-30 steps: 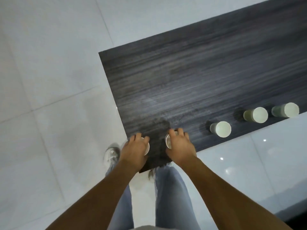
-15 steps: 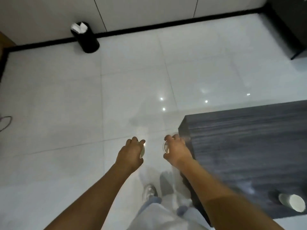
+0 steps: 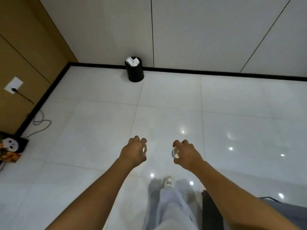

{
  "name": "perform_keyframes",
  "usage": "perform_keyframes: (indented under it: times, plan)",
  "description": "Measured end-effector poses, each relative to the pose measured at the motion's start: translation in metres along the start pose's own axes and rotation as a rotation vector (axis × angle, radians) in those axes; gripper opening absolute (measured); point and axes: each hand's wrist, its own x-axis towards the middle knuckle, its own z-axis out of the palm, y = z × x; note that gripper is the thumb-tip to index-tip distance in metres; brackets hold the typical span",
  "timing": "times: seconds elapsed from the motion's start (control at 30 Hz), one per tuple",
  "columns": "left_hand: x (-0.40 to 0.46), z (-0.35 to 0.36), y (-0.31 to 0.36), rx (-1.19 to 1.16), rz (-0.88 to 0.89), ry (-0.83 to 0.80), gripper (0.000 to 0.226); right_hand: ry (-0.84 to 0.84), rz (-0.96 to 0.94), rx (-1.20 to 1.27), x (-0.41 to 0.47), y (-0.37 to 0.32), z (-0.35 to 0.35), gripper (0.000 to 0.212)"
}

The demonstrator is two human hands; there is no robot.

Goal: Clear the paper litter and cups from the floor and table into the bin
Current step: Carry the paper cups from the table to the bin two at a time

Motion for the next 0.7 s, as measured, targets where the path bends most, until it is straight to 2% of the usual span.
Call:
perform_keyframes:
  times: [0.33,0.7]
  plan:
    - [0.176,-0.117,-0.006,-0.073,-0.111,0.002,0.057,-0.007,-0.100,-0.059,0.202,-0.028,-0.126,0.052]
    - [0.401,-0.246,-0.084,-0.131,-0.146,0.037,0.055,0.009,-0.090,-0.059,0.451,-0.093,-0.224,0.052]
